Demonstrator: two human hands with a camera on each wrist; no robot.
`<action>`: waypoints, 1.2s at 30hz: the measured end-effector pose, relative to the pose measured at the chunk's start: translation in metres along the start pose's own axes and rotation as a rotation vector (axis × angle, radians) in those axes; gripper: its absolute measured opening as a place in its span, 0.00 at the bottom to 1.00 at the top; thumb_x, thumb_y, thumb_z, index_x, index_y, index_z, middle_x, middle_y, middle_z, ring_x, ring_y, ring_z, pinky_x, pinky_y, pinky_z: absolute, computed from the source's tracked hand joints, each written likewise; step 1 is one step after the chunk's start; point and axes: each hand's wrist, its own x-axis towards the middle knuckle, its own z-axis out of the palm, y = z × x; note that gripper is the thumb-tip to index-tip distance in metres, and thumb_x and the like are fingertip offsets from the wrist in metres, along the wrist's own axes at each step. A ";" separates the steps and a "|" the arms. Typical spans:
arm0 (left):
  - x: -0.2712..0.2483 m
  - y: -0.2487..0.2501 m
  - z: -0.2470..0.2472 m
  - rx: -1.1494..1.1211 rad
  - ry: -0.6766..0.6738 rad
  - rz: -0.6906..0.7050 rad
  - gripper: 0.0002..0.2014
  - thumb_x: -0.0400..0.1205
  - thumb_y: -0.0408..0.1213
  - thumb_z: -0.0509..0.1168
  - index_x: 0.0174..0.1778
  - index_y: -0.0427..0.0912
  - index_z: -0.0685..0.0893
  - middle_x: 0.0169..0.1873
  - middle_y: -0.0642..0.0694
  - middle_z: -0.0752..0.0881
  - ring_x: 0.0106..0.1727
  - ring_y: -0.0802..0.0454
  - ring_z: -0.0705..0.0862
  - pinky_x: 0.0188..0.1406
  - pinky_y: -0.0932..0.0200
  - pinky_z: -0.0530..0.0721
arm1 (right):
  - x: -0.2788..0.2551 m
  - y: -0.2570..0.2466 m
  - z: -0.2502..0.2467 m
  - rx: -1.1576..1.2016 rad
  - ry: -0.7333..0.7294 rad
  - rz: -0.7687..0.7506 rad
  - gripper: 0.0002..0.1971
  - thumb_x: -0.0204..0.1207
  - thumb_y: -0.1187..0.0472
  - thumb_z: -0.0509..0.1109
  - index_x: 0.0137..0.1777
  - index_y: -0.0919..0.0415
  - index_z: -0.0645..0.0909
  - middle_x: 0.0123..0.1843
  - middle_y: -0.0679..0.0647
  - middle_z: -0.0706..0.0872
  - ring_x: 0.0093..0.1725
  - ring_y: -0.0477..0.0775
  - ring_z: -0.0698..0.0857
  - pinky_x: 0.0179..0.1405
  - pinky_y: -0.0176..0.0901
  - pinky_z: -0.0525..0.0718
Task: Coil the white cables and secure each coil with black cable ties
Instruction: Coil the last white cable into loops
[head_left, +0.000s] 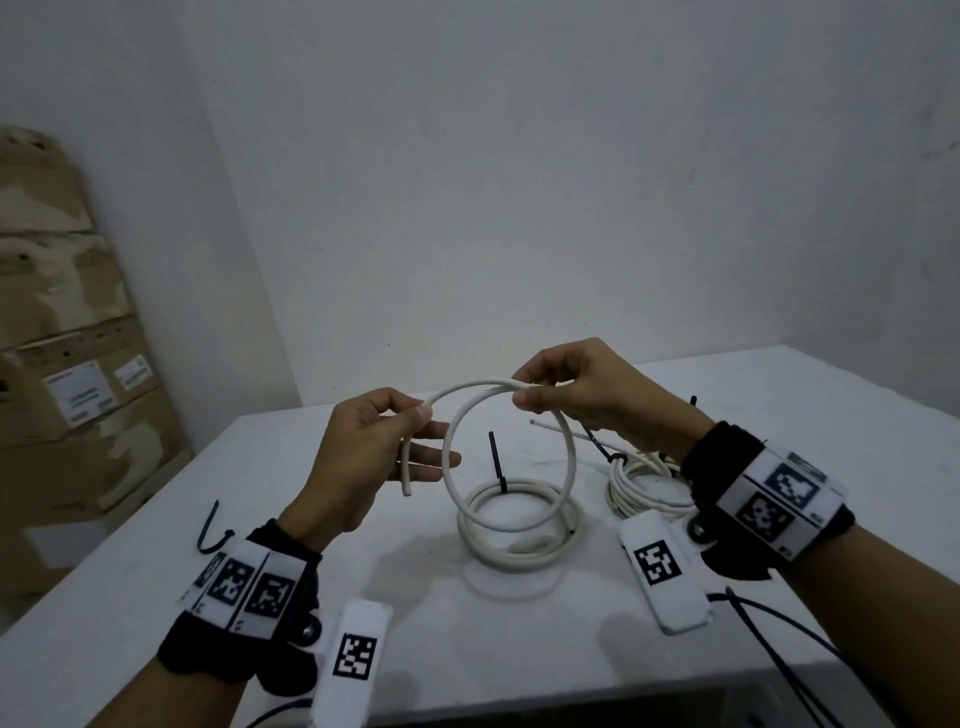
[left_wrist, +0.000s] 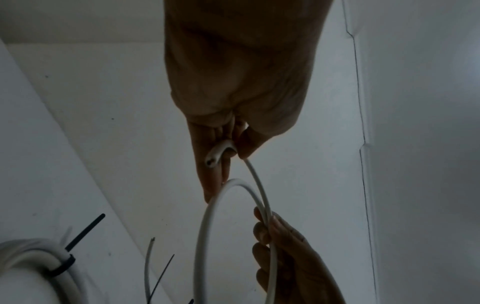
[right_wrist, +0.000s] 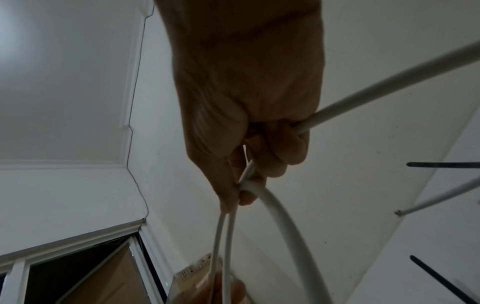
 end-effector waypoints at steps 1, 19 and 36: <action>0.000 -0.001 -0.001 -0.026 0.016 -0.017 0.05 0.83 0.29 0.64 0.43 0.30 0.79 0.40 0.32 0.91 0.37 0.29 0.90 0.29 0.51 0.88 | -0.001 0.001 -0.001 -0.004 -0.009 -0.001 0.08 0.73 0.68 0.74 0.50 0.72 0.85 0.32 0.55 0.81 0.18 0.36 0.75 0.17 0.21 0.67; 0.009 -0.007 0.024 -0.143 -0.007 0.070 0.11 0.85 0.36 0.61 0.44 0.33 0.83 0.32 0.39 0.83 0.31 0.47 0.81 0.23 0.56 0.83 | 0.007 0.007 0.013 0.076 0.014 -0.041 0.06 0.78 0.64 0.70 0.49 0.67 0.86 0.30 0.50 0.77 0.20 0.38 0.69 0.19 0.27 0.64; 0.007 -0.026 0.020 -0.008 0.081 0.265 0.10 0.76 0.42 0.67 0.46 0.43 0.90 0.28 0.45 0.86 0.25 0.50 0.77 0.20 0.58 0.77 | 0.003 0.012 0.007 0.342 0.084 -0.036 0.10 0.78 0.64 0.69 0.56 0.61 0.87 0.27 0.48 0.72 0.25 0.46 0.62 0.20 0.34 0.59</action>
